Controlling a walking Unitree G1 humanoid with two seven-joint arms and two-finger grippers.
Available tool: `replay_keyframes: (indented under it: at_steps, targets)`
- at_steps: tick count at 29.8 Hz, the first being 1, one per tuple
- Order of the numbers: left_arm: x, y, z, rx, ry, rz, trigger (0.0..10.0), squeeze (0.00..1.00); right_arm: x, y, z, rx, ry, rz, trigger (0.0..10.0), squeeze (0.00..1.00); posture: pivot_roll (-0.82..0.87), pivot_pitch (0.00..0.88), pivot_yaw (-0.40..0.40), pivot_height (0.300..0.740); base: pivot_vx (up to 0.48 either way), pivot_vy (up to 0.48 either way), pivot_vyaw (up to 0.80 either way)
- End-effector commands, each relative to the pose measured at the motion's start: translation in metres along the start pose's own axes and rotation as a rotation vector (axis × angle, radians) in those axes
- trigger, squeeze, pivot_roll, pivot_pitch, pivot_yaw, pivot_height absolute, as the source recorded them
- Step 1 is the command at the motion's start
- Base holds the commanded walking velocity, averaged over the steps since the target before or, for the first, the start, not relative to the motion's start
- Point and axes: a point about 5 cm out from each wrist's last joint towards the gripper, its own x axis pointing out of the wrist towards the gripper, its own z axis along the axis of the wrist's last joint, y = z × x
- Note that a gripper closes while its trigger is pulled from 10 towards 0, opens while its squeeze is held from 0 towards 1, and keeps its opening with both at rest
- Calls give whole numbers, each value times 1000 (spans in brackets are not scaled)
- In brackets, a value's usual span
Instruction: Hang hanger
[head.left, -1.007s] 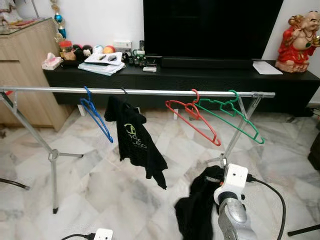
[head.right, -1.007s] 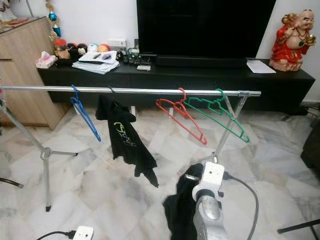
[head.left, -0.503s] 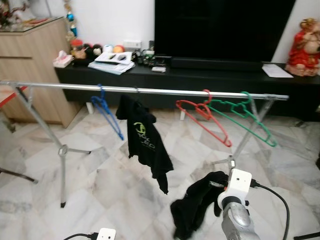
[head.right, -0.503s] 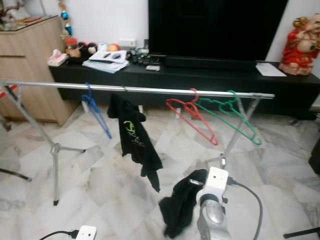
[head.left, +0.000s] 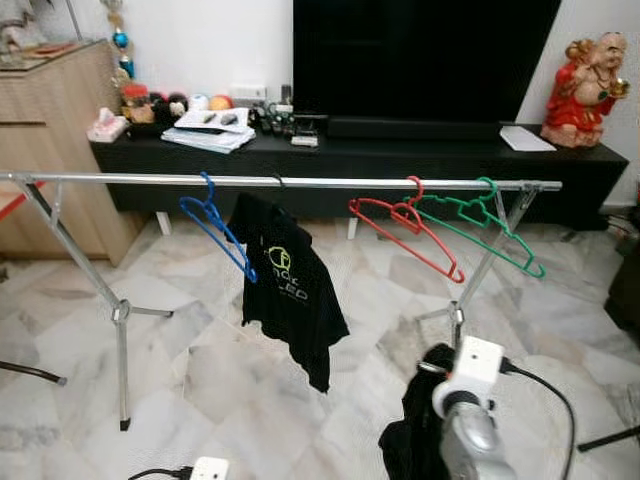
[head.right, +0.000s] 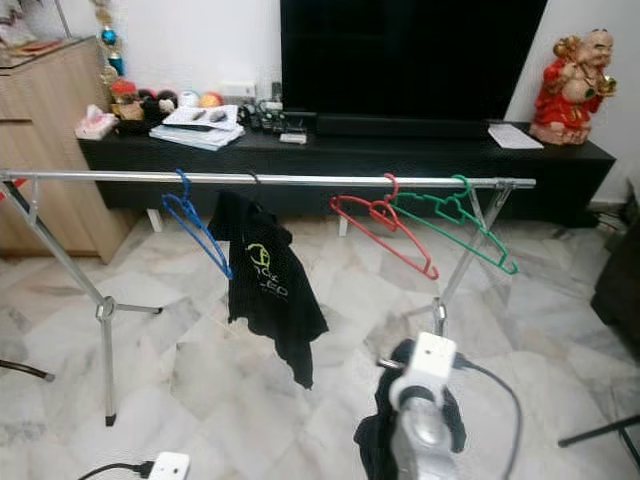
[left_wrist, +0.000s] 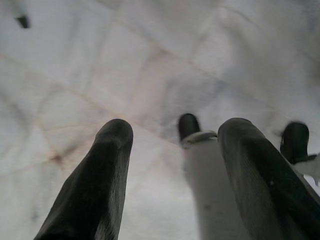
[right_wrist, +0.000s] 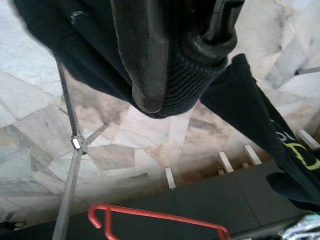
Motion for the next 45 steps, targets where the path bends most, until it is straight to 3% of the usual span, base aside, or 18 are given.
replay_keyframes:
  at_steps: [1,24,38,45]
  targets:
    - [0,-4,-1,-12,7,-3,10000,0,2,-6,4,-7,-21,-15,10000,0,29,0,11,740,0,281,0]
    - [0,-3,-2,-10,7,-1,10000,0,3,-9,-2,-5,-8,-27,10000,0,34,0,17,740,0,279,0]
    - [0,-2,-2,-12,-9,4,10000,0,3,-9,-6,-11,-4,-30,10000,0,-27,0,18,740,0,0,0]
    - [-1,1,-2,-56,-26,21,10000,0,1,-6,-11,-12,3,-23,10000,0,-26,0,28,740,0,0,0]
